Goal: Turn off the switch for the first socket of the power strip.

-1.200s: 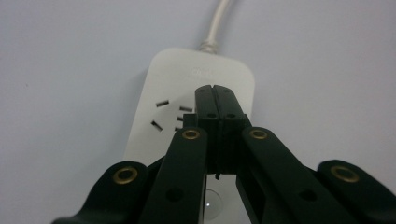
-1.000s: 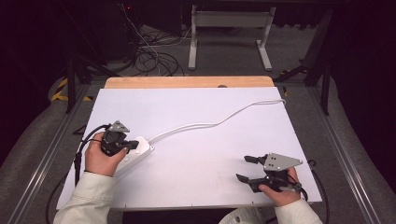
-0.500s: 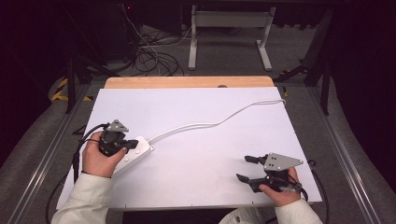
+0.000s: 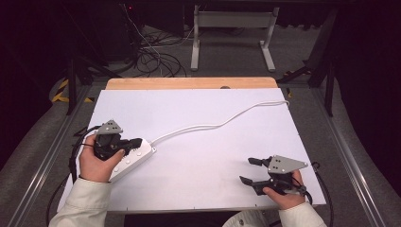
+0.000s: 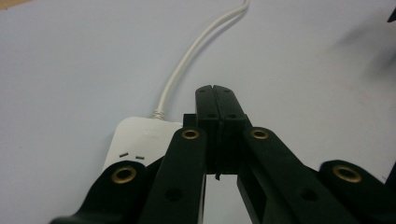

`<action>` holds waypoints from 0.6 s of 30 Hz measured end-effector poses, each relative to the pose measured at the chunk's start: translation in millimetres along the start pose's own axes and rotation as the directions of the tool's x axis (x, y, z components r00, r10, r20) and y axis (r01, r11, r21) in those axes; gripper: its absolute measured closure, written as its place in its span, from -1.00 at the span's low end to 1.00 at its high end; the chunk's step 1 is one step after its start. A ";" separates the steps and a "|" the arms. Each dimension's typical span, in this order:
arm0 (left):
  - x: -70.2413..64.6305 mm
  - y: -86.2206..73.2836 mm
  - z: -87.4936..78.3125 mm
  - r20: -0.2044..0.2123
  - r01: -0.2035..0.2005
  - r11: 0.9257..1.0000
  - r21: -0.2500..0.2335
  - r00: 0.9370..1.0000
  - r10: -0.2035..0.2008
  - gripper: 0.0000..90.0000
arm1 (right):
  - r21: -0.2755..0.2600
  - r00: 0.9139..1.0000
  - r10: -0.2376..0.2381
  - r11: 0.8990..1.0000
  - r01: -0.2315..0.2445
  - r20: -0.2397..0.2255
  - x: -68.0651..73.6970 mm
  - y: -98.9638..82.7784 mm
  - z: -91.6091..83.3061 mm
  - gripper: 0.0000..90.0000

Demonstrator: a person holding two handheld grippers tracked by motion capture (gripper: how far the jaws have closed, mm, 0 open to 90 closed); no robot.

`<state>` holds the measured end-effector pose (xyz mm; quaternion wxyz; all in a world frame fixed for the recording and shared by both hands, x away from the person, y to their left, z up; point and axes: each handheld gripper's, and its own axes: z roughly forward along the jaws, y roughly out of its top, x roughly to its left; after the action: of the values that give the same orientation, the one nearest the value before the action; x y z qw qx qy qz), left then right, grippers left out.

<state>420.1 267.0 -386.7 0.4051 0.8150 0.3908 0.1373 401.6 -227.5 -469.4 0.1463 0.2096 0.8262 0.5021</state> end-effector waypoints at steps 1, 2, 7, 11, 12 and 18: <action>-1.2 -0.5 -2.0 0.005 -0.001 1.000 -0.011 1.000 0.001 0.99 | 0.001 1.000 -0.002 1.000 0.002 0.000 0.0 0.1 0.0 -0.36; -2.2 -0.8 -4.1 0.003 -0.005 1.000 -0.018 1.000 0.005 0.99 | 0.001 1.000 -0.001 1.000 0.001 -0.001 0.2 0.1 0.1 -0.36; -12.5 -1.6 -11.6 0.018 -0.044 0.997 -0.060 0.999 0.045 0.77 | -0.003 1.000 -0.005 1.000 0.005 -0.002 0.2 0.5 -0.6 -0.36; -22.3 -1.9 -16.8 0.013 -0.082 0.992 -0.092 0.996 0.084 0.55 | -0.004 1.000 -0.005 1.000 0.005 -0.002 0.4 0.6 -1.0 -0.36; -23.7 -1.9 -18.0 0.005 -0.092 0.991 -0.098 0.996 0.093 0.44 | -0.005 1.000 -0.006 1.000 0.006 -0.002 0.4 0.6 -1.0 -0.36; -32.8 -5.8 -19.8 0.015 -0.134 0.978 -0.157 0.990 0.138 0.10 | -0.007 1.000 -0.007 1.000 0.007 -0.004 1.2 1.1 -1.1 -0.36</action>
<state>384.9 255.5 -375.5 0.4623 0.8074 0.3169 0.1843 400.3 -227.3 -468.0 0.1472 0.2054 0.8254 0.5048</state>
